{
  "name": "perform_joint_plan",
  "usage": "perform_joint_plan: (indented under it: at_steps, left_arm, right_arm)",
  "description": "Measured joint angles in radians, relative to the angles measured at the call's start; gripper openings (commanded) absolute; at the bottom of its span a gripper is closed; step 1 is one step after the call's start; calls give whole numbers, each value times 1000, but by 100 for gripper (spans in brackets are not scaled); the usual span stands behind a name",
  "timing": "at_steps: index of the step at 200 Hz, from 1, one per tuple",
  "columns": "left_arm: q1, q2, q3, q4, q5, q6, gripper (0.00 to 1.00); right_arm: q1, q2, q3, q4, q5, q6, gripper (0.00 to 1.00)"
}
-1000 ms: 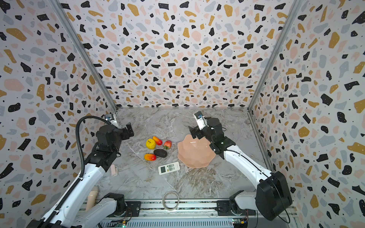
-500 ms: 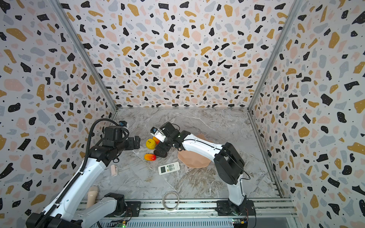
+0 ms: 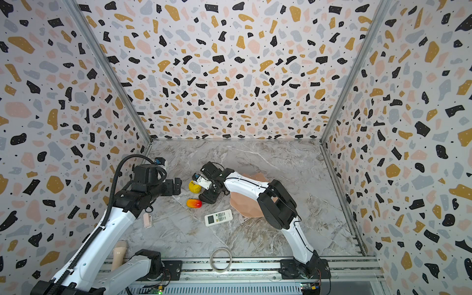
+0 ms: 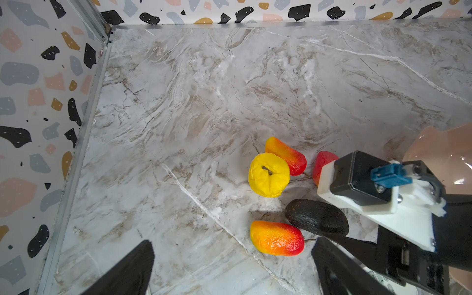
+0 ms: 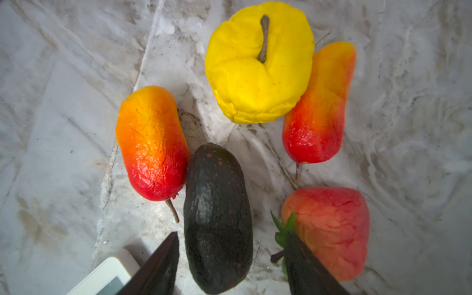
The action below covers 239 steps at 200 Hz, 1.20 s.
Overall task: Place and organize the fake fruits in the fruit bowl
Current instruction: 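Reach the right gripper over the fruits and grasp the dark avocado, then carry the avocado with the right gripper and release it into the pink bowl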
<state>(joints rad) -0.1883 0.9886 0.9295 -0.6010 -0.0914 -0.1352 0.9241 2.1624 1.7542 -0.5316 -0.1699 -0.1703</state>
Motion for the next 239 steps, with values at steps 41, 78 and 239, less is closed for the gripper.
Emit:
perform_joint_plan:
  at_steps: [41, 78, 239]
  left_arm:
    - [0, -1, 0, 0, 0, 2, 100]
    - [0, -1, 0, 0, 0, 2, 100]
    - [0, -9, 0, 0, 0, 2, 99]
  right_arm:
    - [0, 0, -16, 8, -21, 1, 61]
    - [0, 18, -17, 24, -33, 3, 56]
    - [3, 39, -17, 34, -56, 11, 22]
